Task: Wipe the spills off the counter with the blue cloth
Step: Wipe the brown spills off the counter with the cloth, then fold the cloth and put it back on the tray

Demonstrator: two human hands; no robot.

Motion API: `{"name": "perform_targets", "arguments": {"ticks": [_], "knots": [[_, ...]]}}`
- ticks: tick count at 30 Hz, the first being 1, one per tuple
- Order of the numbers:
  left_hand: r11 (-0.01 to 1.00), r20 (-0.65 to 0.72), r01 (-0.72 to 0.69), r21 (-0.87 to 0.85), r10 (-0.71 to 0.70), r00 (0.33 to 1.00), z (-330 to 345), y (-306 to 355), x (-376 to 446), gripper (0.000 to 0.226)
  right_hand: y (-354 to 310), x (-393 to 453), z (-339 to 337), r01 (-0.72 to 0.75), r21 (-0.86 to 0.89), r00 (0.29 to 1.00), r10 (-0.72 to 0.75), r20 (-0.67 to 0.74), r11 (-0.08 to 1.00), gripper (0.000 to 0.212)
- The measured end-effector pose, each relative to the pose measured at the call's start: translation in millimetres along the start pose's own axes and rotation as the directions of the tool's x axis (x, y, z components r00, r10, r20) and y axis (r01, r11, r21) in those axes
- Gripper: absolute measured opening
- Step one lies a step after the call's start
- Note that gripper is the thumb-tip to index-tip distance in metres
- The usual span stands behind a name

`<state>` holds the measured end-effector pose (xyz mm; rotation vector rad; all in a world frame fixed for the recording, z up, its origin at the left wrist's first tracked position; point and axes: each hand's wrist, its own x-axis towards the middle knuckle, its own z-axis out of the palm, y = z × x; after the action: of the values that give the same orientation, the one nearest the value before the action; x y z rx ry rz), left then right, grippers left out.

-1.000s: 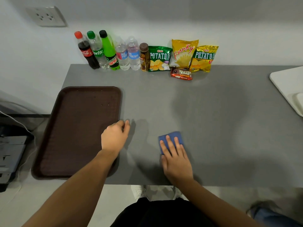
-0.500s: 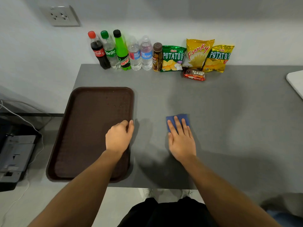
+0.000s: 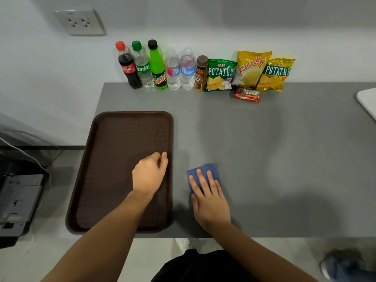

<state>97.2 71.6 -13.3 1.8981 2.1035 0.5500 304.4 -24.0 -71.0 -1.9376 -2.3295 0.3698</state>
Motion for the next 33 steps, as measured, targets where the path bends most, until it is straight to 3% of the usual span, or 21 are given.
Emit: {"name": "perform_targets", "arguments": {"ticks": [6, 17, 23, 28, 33], "knots": [[1.000, 0.016, 0.003, -0.014, -0.003, 1.000, -7, -9, -3, 0.045, -22, 56, -9, -0.003, 0.028, 1.000, 0.002, 0.030, 1.000, 0.058], [0.999, 0.011, -0.024, -0.027, 0.024, 1.000, -11, -6, -6, 0.044, -3, 102, -33, -0.128, 0.067, 0.990, 0.123, 0.073, 0.990, 0.055], [0.996, -0.007, -0.049, -0.074, 0.049, 0.999, -9, 3, 0, 0.044, 28, 128, -71, 0.032, -0.136, 0.993, -0.016, 0.119, 0.990, 0.051], [0.991, -0.024, -0.103, -0.081, 0.101, 0.995, -11, 17, 2, 0.043, 37, 137, -84, 0.009, -0.186, 0.985, 0.024, 0.174, 0.982, 0.045], [0.950, 0.065, -0.153, -0.273, 0.177, 0.982, -3, 30, 2, 0.033, 44, 127, -98, -0.070, -0.110, 0.987, 0.085, 0.133, 0.991, 0.039]]}}
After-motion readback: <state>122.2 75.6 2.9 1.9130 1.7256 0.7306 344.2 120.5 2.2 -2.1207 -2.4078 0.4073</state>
